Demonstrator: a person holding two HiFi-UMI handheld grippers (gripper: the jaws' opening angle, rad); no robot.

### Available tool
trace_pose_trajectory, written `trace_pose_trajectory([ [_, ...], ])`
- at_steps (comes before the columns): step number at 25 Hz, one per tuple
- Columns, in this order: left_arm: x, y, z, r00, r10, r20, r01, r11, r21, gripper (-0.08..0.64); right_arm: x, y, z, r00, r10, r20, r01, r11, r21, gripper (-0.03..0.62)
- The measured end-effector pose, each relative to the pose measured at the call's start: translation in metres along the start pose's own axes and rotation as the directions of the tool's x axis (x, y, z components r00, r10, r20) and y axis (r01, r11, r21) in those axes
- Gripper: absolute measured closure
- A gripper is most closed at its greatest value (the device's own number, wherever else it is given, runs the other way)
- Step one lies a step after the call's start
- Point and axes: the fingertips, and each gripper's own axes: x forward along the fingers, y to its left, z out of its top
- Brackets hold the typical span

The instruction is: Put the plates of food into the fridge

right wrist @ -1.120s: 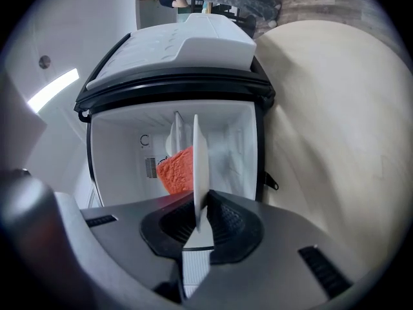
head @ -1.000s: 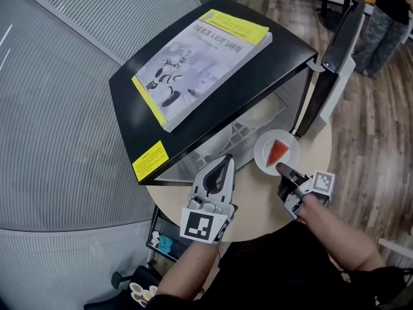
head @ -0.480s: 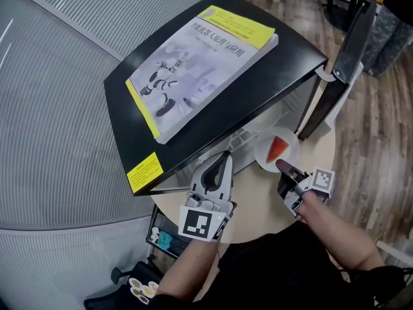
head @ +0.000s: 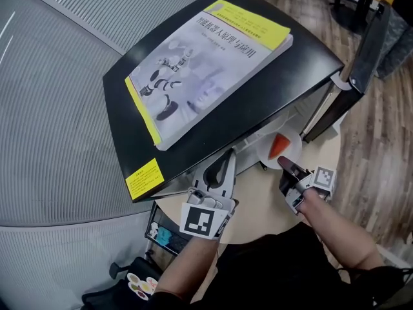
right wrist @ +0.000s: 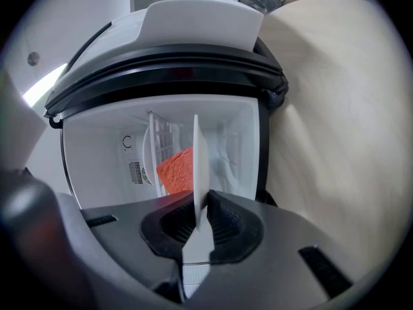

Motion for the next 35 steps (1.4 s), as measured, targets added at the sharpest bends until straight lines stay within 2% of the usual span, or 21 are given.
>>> trace_pose_trajectory([
  [7,0.008,0.007,-0.008,1.0,0.004,-0.02,-0.004,1.0,-0.002,0.558,0.014,-0.005,0.01,1.0,-0.002,-0.003,0.002,1.0,-0.026,0.565],
  [16,0.02,0.009,-0.007,1.0,-0.009,-0.017,0.009,1.0,-0.012,0.558,0.031,-0.01,0.019,1.0,-0.004,-0.008,0.003,1.0,-0.01,0.565],
  [28,0.026,0.023,-0.013,0.999,0.04,-0.018,-0.041,0.998,-0.043,0.558,0.054,-0.02,0.029,0.999,-0.031,-0.015,0.031,0.999,-0.009,0.565],
  [35,0.03,0.025,-0.014,0.999,0.039,-0.018,-0.039,0.998,-0.046,0.558,0.068,-0.026,0.038,0.999,-0.05,-0.016,0.05,0.998,-0.024,0.565],
])
